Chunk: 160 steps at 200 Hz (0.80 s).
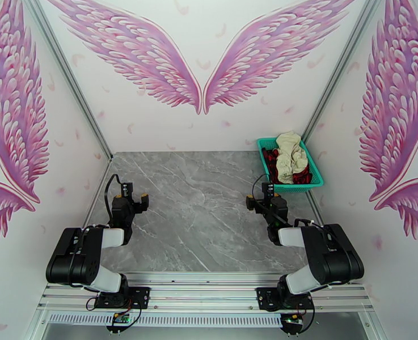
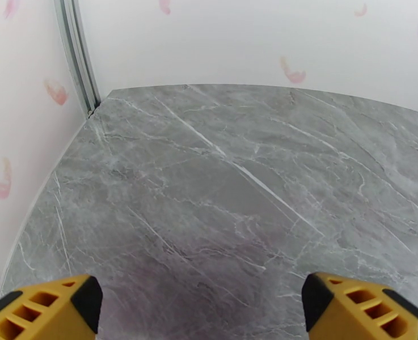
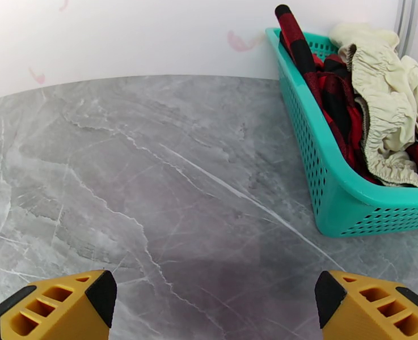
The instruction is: Fold and stack the mixed laundry pile
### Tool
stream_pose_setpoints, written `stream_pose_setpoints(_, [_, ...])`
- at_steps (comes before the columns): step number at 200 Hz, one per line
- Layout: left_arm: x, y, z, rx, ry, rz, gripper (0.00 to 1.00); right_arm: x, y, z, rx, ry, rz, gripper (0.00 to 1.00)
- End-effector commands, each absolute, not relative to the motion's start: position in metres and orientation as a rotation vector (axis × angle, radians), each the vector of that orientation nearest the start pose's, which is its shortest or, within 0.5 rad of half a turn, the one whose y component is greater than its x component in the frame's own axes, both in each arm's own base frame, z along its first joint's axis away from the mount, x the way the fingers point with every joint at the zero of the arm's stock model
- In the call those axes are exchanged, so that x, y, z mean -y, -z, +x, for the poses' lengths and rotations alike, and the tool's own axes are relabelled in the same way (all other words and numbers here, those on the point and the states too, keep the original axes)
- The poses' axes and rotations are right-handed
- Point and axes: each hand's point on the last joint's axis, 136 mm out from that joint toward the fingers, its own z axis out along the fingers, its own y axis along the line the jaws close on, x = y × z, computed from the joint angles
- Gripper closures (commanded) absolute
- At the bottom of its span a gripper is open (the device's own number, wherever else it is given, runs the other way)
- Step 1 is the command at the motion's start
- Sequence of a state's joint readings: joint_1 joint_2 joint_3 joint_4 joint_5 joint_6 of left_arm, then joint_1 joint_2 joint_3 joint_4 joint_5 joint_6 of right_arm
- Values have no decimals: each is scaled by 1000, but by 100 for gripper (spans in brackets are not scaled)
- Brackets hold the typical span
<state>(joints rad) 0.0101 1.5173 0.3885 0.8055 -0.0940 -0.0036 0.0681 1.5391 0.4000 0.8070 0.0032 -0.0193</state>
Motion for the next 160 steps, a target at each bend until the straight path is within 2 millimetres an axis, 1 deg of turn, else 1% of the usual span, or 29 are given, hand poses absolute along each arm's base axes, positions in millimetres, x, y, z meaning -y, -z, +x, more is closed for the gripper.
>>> stream_pose_setpoints(1, [-20,-112,402,-1869,-96,-78,1,-29,-106,405,-1888,-37,-84,1])
stream_pose_setpoints(47, [-20,-112,402,-1867,-96,-77,1,-29,-106,405,-1889,-38,-83,1])
stream_pose_setpoints(60, [-21,-114,400,-1859,-123,-89,1,-31,-107,403,-1880,-38,-92,1])
stream_pose_setpoints(76, [-18,-124,393,-1833,-178,-86,1,-37,-113,400,-1864,-35,-128,1])
stream_pose_setpoints(83, [-19,-131,390,-1813,-193,-95,1,-36,-118,398,-1855,-12,-119,1])
stream_pose_setpoints(93, [-23,-139,385,-1809,-211,-132,1,-32,-130,394,-1844,21,-92,1])
stream_pose_setpoints(103, [-29,-145,381,-1835,-231,-172,1,-29,-135,390,-1890,35,-53,1])
stream_pose_setpoints(107, [-30,-149,379,-1841,-238,-177,1,-28,-133,388,-1931,42,-43,1])
stream_pose_setpoints(111, [-30,-151,377,-1849,-245,-172,1,-27,-132,386,-1965,46,-40,1])
stream_pose_setpoints(121, [-28,-160,370,-1834,-256,-152,1,-29,-135,381,-2011,72,-44,1])
stream_pose_setpoints(132, [-21,-172,364,-1814,-224,-121,1,-30,-140,372,-2037,71,-22,1])
stream_pose_setpoints(144, [-11,-183,358,-1812,-139,-106,1,-33,-146,360,-2084,-3,51,1])
stream_pose_setpoints(147, [-9,-185,356,-1819,-108,-124,1,-33,-151,359,-2090,-25,85,1])
stream_pose_setpoints(152, [-8,-187,354,-1847,-70,-160,1,-34,-151,354,-2131,-57,125,1])
stream_pose_setpoints(160, [-11,-186,350,-1901,-4,-259,1,-41,-155,349,-2178,-109,129,1])
